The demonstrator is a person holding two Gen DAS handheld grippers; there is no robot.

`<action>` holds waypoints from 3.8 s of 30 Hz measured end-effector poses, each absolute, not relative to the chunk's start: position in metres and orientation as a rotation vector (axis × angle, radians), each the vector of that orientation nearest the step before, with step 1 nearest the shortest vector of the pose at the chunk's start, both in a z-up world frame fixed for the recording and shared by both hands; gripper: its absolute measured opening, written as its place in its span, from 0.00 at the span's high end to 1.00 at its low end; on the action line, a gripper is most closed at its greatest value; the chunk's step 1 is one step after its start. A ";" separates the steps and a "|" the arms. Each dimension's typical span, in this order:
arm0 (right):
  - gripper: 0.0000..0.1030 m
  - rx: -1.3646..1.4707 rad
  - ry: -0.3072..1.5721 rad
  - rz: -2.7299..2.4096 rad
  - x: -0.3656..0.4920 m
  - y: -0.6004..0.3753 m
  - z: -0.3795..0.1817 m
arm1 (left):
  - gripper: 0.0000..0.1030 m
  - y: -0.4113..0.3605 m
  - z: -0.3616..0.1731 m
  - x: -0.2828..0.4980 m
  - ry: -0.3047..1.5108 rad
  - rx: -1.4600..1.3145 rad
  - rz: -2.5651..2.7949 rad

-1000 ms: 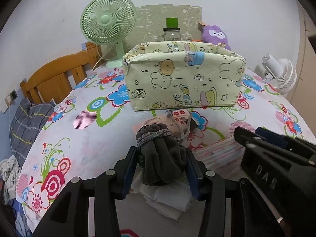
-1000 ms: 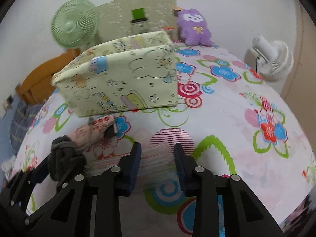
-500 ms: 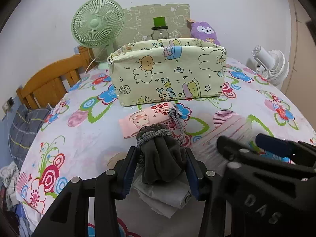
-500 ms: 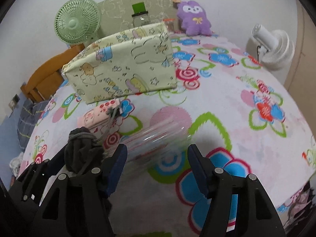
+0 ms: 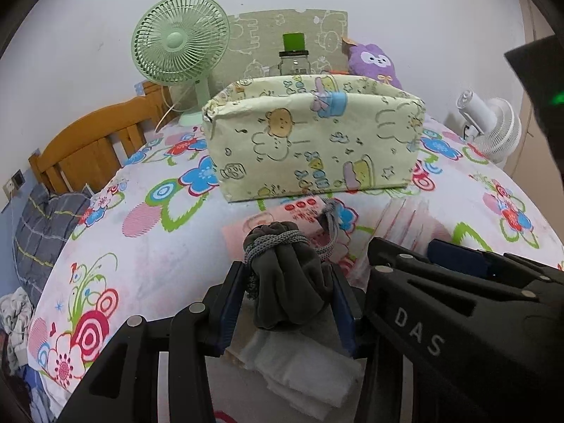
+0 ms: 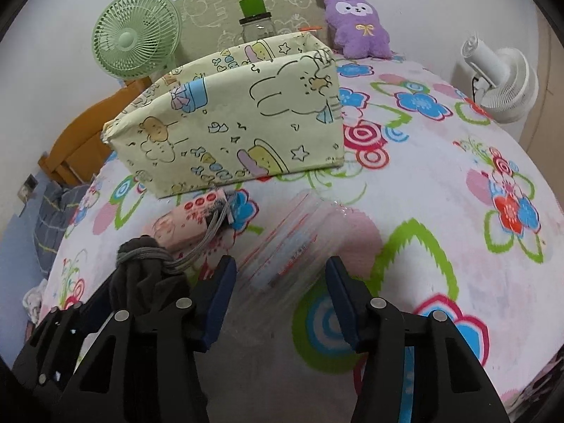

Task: Organize soft objects
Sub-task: 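Grasp the clear red-striped plastic bag with the right gripper, then carry the grey pouch and clear bag over the storage box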

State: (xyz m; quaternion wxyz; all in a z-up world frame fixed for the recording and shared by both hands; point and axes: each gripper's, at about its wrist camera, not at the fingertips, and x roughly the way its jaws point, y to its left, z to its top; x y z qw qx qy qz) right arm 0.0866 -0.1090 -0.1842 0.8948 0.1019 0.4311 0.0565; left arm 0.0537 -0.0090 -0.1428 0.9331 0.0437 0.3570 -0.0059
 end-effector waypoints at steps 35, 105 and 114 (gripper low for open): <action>0.87 0.194 0.723 0.096 0.051 -0.118 -0.129 | 0.53 -0.020 -0.097 0.033 0.643 0.059 -0.053; 0.87 0.129 0.500 0.106 0.136 -0.133 -0.027 | 0.53 -0.028 -0.007 0.126 0.488 0.034 -0.079; 0.87 0.149 0.532 0.117 0.165 -0.134 -0.040 | 0.53 -0.027 -0.021 0.159 0.527 0.022 -0.082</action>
